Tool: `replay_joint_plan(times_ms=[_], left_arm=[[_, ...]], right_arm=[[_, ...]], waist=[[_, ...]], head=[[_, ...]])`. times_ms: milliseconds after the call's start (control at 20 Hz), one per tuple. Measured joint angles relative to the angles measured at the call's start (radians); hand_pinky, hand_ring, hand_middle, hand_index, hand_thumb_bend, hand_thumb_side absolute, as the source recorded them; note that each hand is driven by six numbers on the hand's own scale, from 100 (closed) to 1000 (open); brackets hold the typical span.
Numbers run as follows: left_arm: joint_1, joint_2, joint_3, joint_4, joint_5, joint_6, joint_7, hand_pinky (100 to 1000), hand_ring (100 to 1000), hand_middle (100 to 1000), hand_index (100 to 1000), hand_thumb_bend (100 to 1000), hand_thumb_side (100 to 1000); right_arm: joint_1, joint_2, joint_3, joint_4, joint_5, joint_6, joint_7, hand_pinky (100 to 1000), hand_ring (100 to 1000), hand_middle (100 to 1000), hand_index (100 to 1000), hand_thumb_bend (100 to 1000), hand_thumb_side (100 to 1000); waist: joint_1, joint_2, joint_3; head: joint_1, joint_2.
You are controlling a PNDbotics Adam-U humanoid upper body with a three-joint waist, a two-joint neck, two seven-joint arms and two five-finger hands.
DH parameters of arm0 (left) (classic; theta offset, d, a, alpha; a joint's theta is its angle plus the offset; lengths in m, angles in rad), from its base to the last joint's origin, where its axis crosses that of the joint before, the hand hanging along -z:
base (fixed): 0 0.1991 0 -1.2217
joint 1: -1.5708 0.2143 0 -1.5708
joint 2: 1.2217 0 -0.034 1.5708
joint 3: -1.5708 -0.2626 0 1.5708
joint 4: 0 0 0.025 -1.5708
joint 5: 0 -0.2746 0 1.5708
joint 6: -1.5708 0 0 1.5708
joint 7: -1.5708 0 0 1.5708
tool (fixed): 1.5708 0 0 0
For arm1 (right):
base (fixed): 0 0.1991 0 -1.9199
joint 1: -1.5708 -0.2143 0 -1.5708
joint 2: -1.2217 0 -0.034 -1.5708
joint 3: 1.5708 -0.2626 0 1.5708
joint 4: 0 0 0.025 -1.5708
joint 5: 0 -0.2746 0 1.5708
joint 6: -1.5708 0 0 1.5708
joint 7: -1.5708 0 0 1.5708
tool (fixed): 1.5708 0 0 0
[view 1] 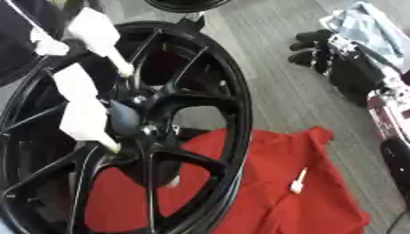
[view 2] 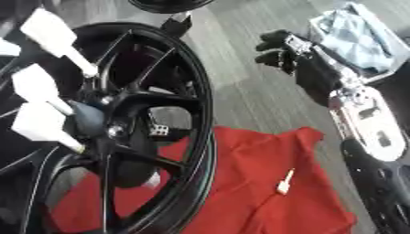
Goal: Pull the pin out of the wheel hub.
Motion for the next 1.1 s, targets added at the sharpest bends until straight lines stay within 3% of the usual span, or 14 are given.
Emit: replay_joint_plan(times_ms=[400,650,1100], left_arm=[[0.078,0.097,0.121,-0.084,0.081,0.034,-0.034,747,561,339,203,290,100],[0.184,0.183,0.224,-0.108,0.137,0.045,-0.045,739,545,328,199,251,100],[0.422,0.307,0.409,0.033,0.153,0.06,0.035,728,527,320,198,170,100]], right_arm=[[0.016,-0.001,-0.008,0.0,0.0,-0.002,-0.01,933,763,743,823,100,742],[0.024,-0.008,-0.014,0.0,0.0,-0.004,-0.016,933,763,743,824,100,742],[0.047,-0.01,-0.028,0.0,0.001,-0.011,-0.031,933,762,743,823,100,743]], waist=[[-0.001,-0.003,0.024],[-0.001,-0.01,0.039],[-0.01,-0.01,0.066]], head=[[0.014,0.009],[0.011,0.01],[0.007,0.017]])
